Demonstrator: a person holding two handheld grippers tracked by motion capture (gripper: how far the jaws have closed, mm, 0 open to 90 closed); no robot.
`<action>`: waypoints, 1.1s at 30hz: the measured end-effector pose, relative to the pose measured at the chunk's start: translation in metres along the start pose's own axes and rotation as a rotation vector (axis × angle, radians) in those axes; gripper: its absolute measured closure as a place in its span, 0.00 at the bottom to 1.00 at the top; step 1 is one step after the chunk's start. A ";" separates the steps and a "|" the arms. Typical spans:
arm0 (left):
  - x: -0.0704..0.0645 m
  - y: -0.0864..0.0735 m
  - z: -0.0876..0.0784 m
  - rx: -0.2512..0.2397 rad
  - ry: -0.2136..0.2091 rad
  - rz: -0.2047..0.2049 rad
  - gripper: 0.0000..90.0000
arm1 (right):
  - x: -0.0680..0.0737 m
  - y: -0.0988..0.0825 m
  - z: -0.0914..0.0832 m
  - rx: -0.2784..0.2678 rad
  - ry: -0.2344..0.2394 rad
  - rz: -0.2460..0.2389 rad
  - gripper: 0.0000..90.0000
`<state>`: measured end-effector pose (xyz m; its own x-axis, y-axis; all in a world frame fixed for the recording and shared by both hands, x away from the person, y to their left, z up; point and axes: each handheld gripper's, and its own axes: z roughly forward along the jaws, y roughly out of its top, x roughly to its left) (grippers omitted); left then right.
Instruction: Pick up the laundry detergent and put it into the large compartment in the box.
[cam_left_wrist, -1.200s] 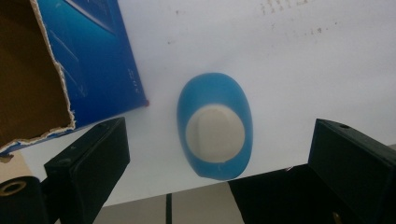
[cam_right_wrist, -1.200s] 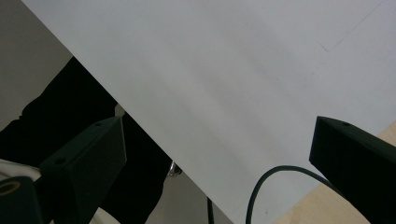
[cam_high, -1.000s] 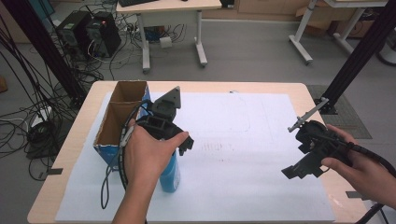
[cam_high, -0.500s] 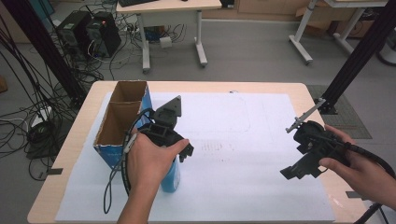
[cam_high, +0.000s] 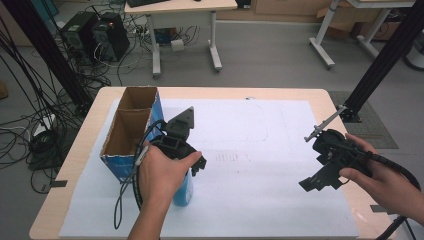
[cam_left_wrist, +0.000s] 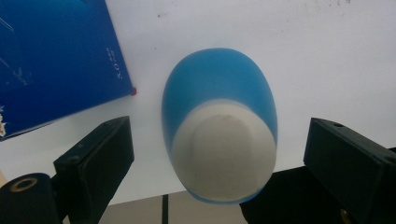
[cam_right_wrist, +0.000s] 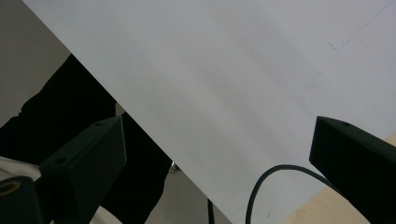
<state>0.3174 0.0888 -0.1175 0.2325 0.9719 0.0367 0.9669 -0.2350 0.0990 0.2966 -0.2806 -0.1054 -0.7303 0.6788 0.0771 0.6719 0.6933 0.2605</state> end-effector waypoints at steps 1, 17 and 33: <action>0.000 0.000 0.001 0.000 0.001 -0.001 0.11 | 0.000 0.001 0.000 0.000 0.001 0.001 0.04; -0.004 0.004 0.010 0.015 0.005 0.014 0.28 | -0.003 0.001 0.002 -0.002 0.002 -0.002 0.04; -0.007 -0.003 0.010 -0.020 0.028 0.025 0.40 | -0.003 0.004 0.003 0.004 0.006 0.000 0.04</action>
<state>0.3140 0.0831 -0.1277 0.2531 0.9651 0.0674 0.9585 -0.2596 0.1180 0.3020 -0.2794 -0.1075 -0.7310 0.6774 0.0824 0.6724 0.6944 0.2564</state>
